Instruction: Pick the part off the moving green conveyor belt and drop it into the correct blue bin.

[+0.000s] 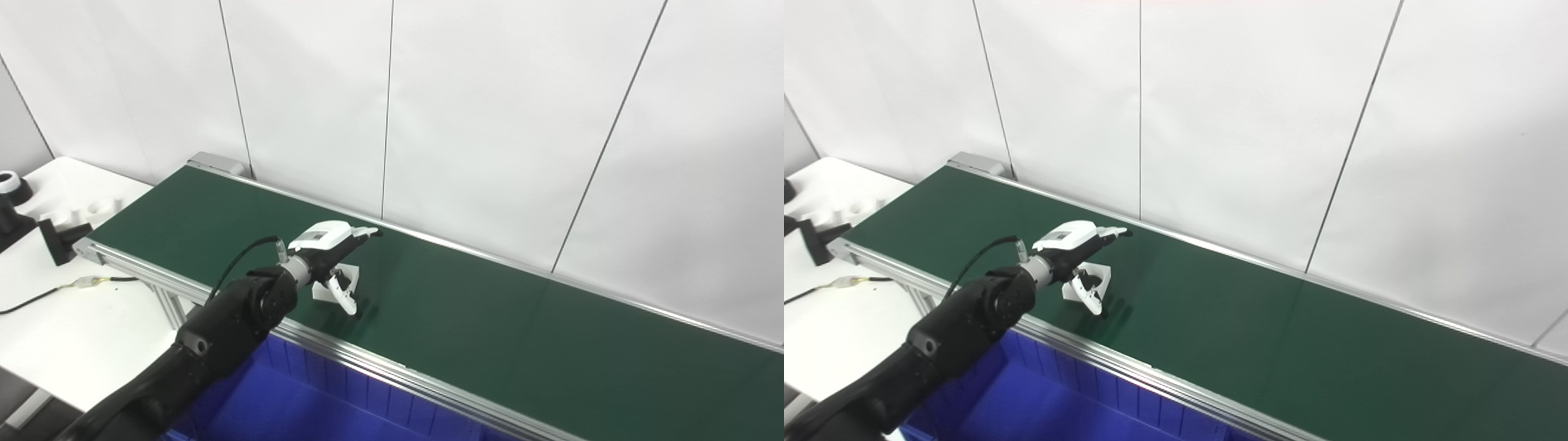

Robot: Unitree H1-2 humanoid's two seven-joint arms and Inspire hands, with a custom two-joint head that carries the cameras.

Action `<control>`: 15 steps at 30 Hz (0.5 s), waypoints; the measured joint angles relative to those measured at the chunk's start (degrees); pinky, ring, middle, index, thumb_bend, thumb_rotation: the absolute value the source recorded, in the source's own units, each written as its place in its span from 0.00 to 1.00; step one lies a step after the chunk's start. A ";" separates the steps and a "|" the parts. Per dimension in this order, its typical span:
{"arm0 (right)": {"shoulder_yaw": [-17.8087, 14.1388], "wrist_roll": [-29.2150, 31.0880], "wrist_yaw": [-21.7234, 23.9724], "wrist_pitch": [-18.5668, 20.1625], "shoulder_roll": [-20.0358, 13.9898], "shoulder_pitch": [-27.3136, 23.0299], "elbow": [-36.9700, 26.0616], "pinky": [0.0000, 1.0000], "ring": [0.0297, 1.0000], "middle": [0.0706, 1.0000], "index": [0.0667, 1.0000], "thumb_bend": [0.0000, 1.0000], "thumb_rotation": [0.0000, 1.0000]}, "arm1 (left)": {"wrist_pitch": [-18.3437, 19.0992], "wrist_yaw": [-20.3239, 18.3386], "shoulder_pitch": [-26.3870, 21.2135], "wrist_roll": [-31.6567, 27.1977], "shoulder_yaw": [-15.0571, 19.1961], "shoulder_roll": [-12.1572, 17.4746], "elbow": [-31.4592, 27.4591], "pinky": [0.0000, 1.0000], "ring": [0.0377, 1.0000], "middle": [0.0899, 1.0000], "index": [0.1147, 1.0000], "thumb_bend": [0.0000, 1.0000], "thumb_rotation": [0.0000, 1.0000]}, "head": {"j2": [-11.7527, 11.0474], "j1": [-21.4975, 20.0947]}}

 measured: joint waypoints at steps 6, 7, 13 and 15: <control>-0.13 0.44 0.20 0.00 0.01 0.50 -0.18 0.80 0.82 0.79 0.86 0.80 0.35 | -0.66 2.27 -2.17 1.68 -1.42 -1.08 4.29 0.93 0.95 0.95 0.93 0.87 0.03 | -0.17 0.00; -0.13 0.53 0.25 0.00 0.02 0.52 -0.28 0.79 0.82 0.79 0.86 0.80 0.35 | -0.72 2.48 -2.56 1.71 -1.50 -1.15 4.87 0.93 0.95 0.95 0.93 0.87 0.02 | -0.18 0.00; -0.11 0.47 0.29 0.00 -0.01 1.32 -1.02 0.81 0.82 0.79 0.86 0.79 0.35 | -0.80 3.29 -4.63 2.40 -2.71 -1.14 8.08 0.91 0.94 0.95 0.93 0.87 0.02 | 0.09 -0.44; -0.12 0.50 0.29 0.00 -0.01 1.50 -1.08 0.80 0.82 0.79 0.85 0.80 0.34 | -0.87 4.28 -5.45 2.97 -3.12 -1.19 10.48 0.91 0.93 0.95 0.93 0.88 0.01 | 0.18 -0.53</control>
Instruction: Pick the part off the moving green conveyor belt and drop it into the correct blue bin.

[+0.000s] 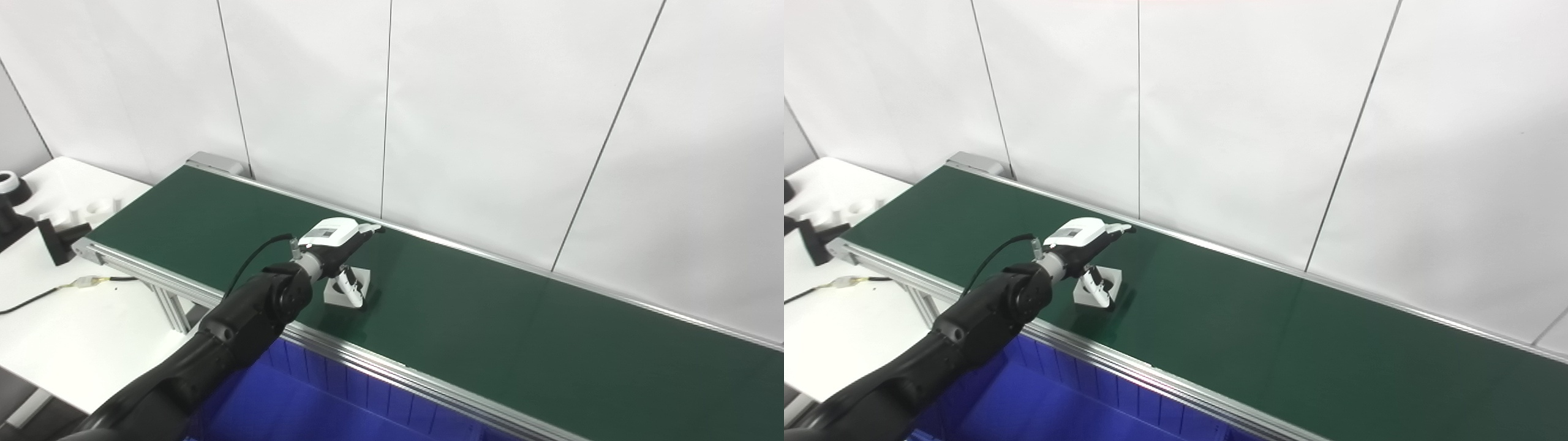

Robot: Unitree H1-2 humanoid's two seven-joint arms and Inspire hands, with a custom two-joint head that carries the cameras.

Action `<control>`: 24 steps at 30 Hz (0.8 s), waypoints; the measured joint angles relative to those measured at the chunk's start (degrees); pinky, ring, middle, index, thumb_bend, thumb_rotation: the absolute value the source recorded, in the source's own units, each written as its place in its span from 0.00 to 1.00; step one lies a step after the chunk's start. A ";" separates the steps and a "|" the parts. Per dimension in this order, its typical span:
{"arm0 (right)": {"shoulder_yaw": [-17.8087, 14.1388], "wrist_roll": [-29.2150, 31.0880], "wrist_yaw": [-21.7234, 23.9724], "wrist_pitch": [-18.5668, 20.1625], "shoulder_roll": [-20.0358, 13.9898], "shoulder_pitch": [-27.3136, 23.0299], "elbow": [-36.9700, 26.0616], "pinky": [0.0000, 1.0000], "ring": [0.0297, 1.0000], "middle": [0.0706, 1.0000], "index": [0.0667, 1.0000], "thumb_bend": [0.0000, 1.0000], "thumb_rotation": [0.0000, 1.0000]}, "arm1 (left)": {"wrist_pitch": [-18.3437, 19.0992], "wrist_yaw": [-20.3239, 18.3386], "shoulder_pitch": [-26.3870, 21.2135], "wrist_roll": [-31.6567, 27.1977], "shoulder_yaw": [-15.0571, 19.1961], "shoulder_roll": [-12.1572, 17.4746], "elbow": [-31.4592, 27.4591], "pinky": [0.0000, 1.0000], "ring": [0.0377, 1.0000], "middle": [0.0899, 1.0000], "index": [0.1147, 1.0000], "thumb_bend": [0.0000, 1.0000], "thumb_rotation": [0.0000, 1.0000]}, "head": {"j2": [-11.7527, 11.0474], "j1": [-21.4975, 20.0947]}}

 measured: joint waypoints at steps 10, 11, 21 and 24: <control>-1.10 0.81 1.04 -0.02 0.11 1.32 -1.90 0.80 0.81 0.78 0.85 0.81 0.35 | 0.47 -0.85 -2.89 1.21 -3.43 -0.01 4.66 0.94 0.95 0.96 0.93 0.85 0.00 | 1.14 -0.44; -1.29 0.92 1.04 -0.02 0.10 1.46 -2.01 0.80 0.81 0.78 0.85 0.81 0.35 | 0.94 -1.59 -3.05 1.21 -3.76 -0.03 4.70 0.94 0.95 0.96 0.93 0.85 0.00 | 1.14 -0.44; -2.38 0.18 1.02 -0.02 -0.01 2.97 -4.24 0.81 0.81 0.79 0.87 0.82 0.38 | 2.46 -2.62 -4.77 0.71 -4.28 -2.98 8.23 0.90 0.93 0.96 0.93 0.86 0.00 | 2.37 -0.70; -2.93 0.19 1.00 -0.02 -0.04 3.46 -5.03 0.82 0.81 0.79 0.87 0.81 0.37 | 2.46 -2.58 -5.18 -0.54 -3.95 -4.04 9.27 0.85 0.91 0.95 0.92 0.86 0.00 | 2.63 -0.70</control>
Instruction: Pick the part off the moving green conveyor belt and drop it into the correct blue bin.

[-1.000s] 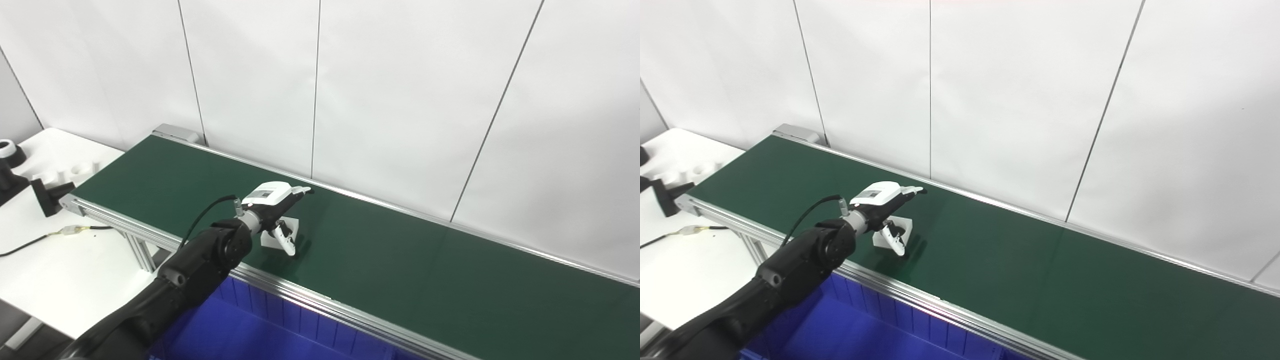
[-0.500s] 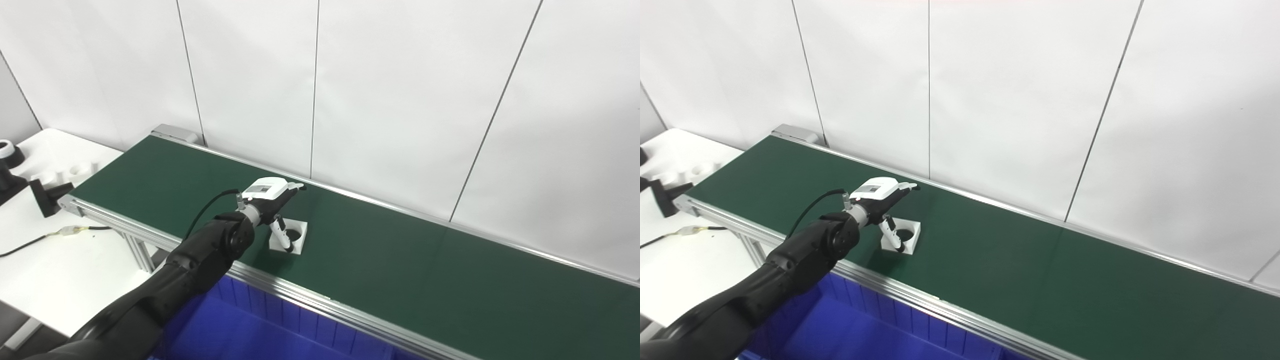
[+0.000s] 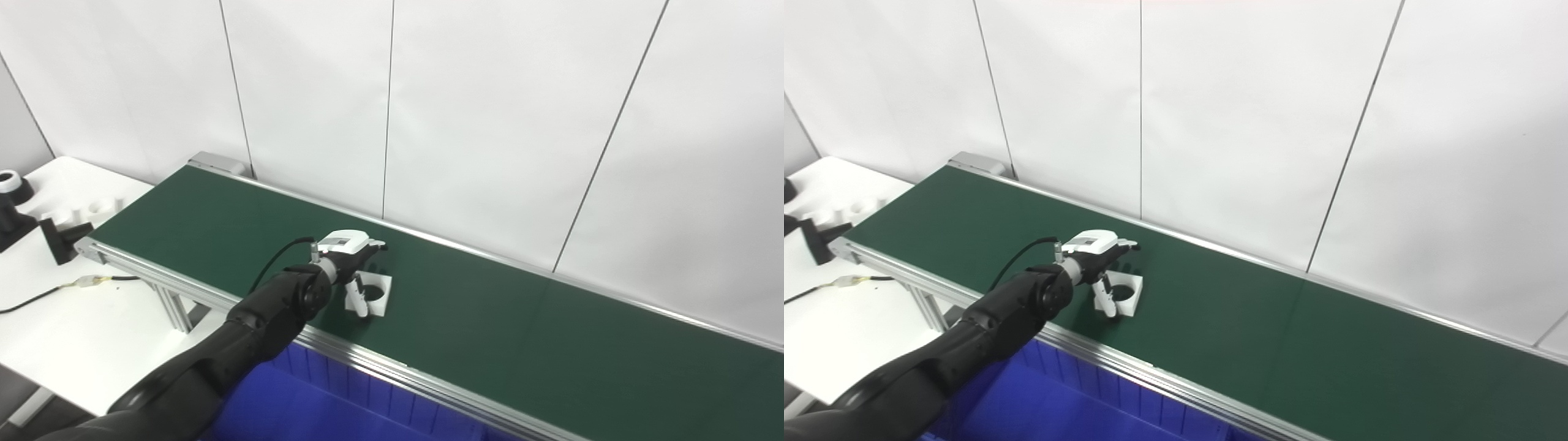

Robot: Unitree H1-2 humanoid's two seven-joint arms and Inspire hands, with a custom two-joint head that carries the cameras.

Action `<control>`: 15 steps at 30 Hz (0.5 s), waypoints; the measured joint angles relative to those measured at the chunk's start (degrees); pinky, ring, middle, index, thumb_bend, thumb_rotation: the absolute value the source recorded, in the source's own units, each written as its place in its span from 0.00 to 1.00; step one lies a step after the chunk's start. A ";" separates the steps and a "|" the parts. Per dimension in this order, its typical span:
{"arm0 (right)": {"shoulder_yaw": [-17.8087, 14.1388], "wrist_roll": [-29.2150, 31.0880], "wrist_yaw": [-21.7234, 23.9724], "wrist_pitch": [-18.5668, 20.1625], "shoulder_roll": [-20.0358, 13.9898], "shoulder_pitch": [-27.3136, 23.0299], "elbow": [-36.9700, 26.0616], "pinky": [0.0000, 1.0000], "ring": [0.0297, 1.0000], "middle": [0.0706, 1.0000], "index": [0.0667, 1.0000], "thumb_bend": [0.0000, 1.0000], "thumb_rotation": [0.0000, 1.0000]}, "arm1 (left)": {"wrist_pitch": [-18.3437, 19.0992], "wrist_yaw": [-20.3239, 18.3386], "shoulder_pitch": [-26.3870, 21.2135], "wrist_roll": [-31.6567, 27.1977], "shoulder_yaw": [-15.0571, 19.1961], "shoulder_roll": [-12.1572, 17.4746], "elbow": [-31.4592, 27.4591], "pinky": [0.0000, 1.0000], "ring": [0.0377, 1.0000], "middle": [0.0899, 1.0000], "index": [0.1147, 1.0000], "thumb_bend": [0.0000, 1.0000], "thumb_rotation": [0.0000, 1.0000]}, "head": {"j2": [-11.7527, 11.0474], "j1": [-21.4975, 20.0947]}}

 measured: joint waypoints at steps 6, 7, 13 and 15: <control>-0.86 0.97 0.04 0.00 -0.15 1.08 -0.84 0.80 0.80 0.78 0.86 0.78 0.34 | -0.47 2.36 -0.51 -1.86 0.55 -1.77 1.94 0.61 0.63 0.66 0.65 0.64 0.00 | 0.62 0.09; -0.98 1.07 0.04 0.00 -0.14 1.25 -0.93 0.80 0.80 0.78 0.86 0.78 0.34 | -0.57 2.53 -0.87 -2.06 0.55 -2.04 2.45 0.60 0.61 0.61 0.61 0.62 0.00 | 0.62 0.09; -1.97 1.82 0.21 0.00 -0.06 2.02 -1.15 0.82 0.81 0.79 0.87 0.76 0.32 | -1.66 4.72 -2.05 -3.47 0.84 -3.13 4.63 0.57 0.47 0.50 0.39 0.50 0.00 | 1.06 -0.17; -2.21 1.93 0.28 0.00 -0.04 2.02 -1.15 0.83 0.82 0.79 0.87 0.76 0.32 | -2.29 4.96 -1.97 -4.33 0.76 -3.23 4.57 0.57 0.47 0.50 0.38 0.50 0.00 | 0.88 0.18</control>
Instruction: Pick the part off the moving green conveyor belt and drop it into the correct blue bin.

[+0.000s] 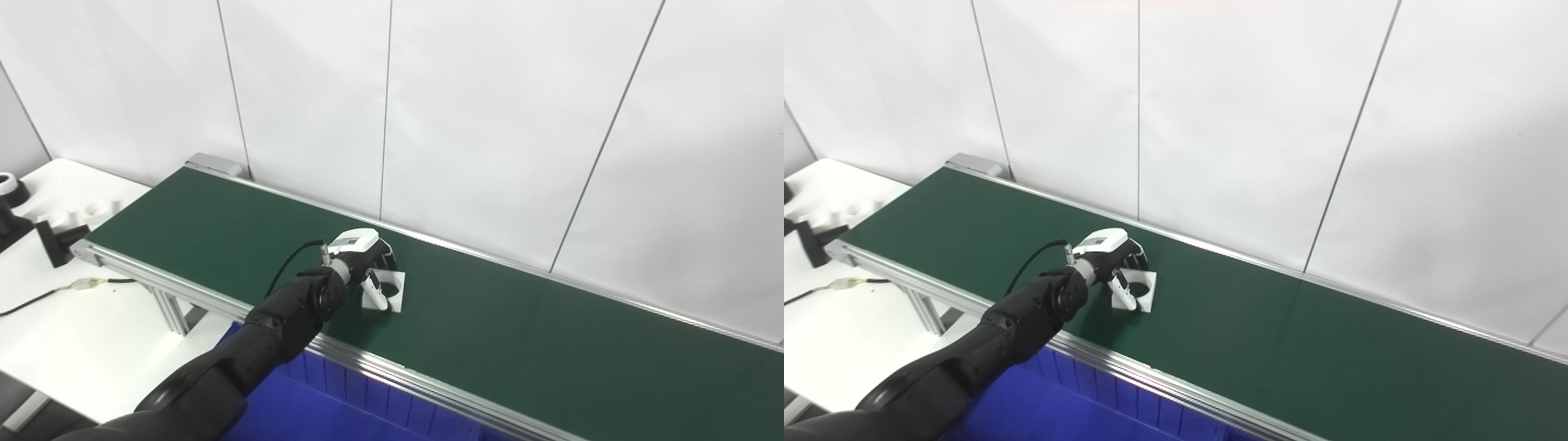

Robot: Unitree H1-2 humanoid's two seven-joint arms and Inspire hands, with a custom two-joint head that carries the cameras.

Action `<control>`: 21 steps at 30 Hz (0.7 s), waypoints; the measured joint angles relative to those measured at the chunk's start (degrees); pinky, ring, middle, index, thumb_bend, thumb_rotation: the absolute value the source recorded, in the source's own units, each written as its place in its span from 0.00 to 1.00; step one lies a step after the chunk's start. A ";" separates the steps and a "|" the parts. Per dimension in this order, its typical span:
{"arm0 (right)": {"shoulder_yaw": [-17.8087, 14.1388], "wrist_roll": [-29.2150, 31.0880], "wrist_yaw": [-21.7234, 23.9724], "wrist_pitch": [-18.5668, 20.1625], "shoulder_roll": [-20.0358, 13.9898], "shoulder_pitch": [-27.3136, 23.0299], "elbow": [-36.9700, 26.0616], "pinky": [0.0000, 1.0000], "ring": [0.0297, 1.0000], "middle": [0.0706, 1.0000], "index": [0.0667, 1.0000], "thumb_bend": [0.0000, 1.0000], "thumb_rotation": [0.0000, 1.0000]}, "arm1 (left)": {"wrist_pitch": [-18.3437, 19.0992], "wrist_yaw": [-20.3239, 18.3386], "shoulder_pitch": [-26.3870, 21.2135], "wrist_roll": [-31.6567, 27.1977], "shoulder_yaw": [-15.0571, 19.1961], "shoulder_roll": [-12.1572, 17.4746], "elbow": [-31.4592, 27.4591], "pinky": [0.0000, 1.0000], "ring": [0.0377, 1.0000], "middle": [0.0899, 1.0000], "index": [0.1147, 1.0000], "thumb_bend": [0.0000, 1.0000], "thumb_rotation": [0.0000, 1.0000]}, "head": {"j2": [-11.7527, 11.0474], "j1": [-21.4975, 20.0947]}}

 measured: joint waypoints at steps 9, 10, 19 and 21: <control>-0.09 0.13 1.07 0.00 1.16 -1.25 0.04 0.82 0.81 0.79 0.87 0.77 0.34 | -0.88 -1.15 0.34 -0.23 -0.68 0.03 -1.37 0.57 0.46 0.50 0.39 0.50 0.00 | -0.44 0.09; -0.08 0.09 1.08 0.00 1.31 -1.26 0.07 0.81 0.81 0.78 0.86 0.78 0.35 | -0.93 -1.32 0.57 -0.24 -0.63 0.05 -1.78 0.56 0.46 0.50 0.39 0.50 0.00 | -0.35 0.09; 0.06 -0.60 1.61 0.00 1.78 -1.32 0.08 0.81 0.81 0.79 0.87 0.79 0.37 | -1.53 -4.60 10.05 -1.44 1.31 2.93 -21.28 0.55 0.46 0.49 0.38 0.50 0.00 | 0.78 -2.98; 0.22 -0.93 1.62 0.00 2.02 -1.38 0.03 0.81 0.81 0.78 0.86 0.80 0.37 | -1.85 -5.19 13.04 -2.39 3.58 4.51 -28.69 0.53 0.46 0.48 0.38 0.50 0.00 | 1.31 -4.12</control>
